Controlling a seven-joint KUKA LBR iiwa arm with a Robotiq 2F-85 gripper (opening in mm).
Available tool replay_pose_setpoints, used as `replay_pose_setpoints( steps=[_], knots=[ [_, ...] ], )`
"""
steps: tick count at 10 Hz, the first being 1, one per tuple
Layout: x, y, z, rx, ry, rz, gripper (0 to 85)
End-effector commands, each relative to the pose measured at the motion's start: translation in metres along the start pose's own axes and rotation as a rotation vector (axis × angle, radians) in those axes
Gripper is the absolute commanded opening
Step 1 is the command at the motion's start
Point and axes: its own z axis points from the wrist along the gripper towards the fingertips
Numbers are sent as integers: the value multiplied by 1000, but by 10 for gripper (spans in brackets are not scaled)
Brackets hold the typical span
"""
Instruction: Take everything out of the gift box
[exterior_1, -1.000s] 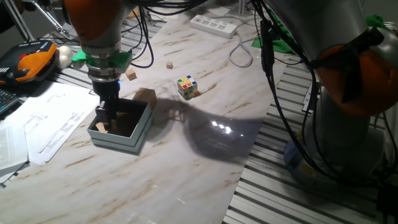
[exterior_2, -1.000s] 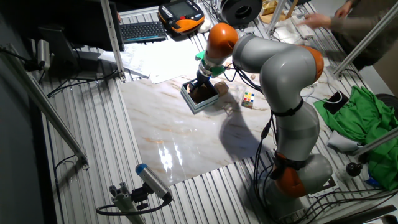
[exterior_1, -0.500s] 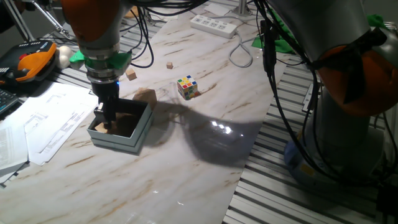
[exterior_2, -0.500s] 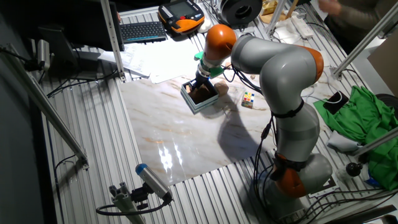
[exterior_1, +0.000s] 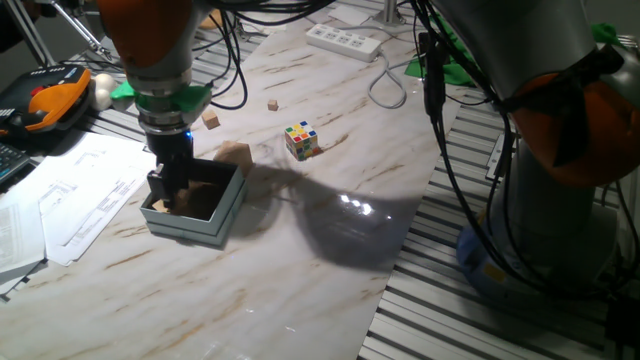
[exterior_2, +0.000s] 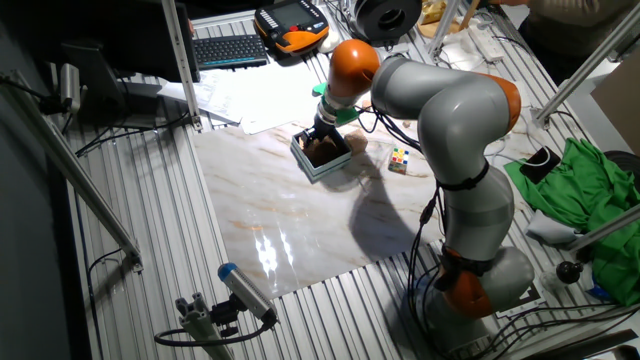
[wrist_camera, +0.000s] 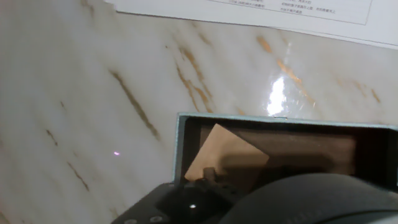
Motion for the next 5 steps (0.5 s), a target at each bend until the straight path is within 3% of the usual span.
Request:
replay_pose_setpoints(
  steps=[1, 4, 5],
  knots=[
    [0, 0, 0, -1, -4, 34, 680],
    [-1, 2, 1, 11, -18, 151, 680],
    [-1, 4, 3, 11, -21, 188, 510]
  ],
)
